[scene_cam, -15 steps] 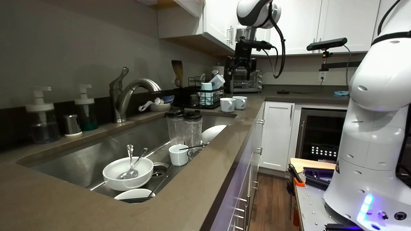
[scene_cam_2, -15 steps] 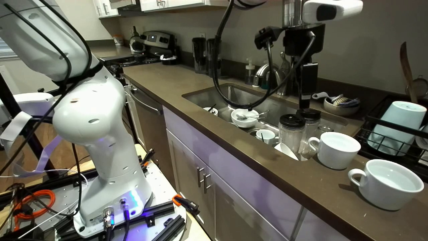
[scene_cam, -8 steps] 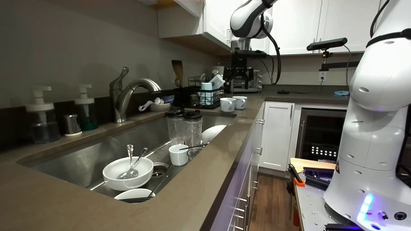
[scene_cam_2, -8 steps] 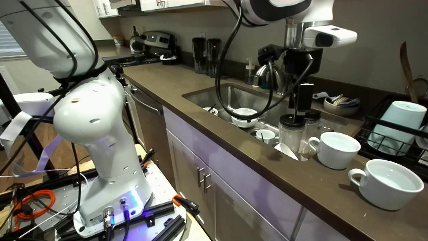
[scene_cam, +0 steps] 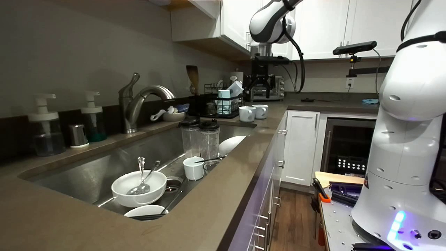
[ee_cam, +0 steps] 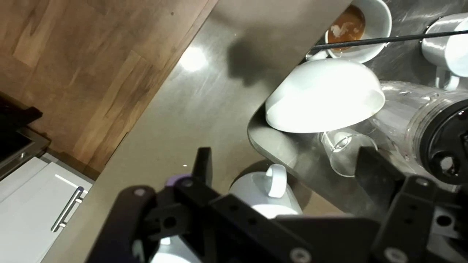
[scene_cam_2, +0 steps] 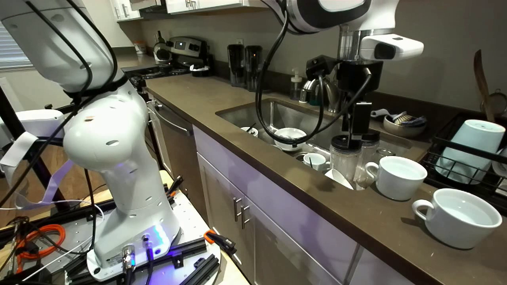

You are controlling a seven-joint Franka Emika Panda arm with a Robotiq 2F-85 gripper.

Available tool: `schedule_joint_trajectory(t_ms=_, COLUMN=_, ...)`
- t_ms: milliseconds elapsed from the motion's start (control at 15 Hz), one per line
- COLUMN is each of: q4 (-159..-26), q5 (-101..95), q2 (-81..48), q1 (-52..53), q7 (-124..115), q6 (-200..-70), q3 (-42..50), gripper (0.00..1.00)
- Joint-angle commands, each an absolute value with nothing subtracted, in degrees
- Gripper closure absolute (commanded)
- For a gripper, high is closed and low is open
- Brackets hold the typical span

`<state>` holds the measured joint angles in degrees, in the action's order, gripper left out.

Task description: Pour the water from the left cup into the sink

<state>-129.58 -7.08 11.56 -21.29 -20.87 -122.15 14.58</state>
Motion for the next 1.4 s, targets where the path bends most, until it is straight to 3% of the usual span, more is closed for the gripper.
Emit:
schedule_joint_trajectory(t_ms=0, q4=-127.6, q5=-7.4, q2=6.6, q1=-21.1, q7=-22.3, q6=-123.8, q3=15.4, gripper=0.00)
schedule_joint_trajectory(t_ms=1333, q4=-116.7, q5=-0.2, q2=-8.7, q1=-19.8, q7=-25.8, q6=-124.1, q3=18.4, gripper=0.00)
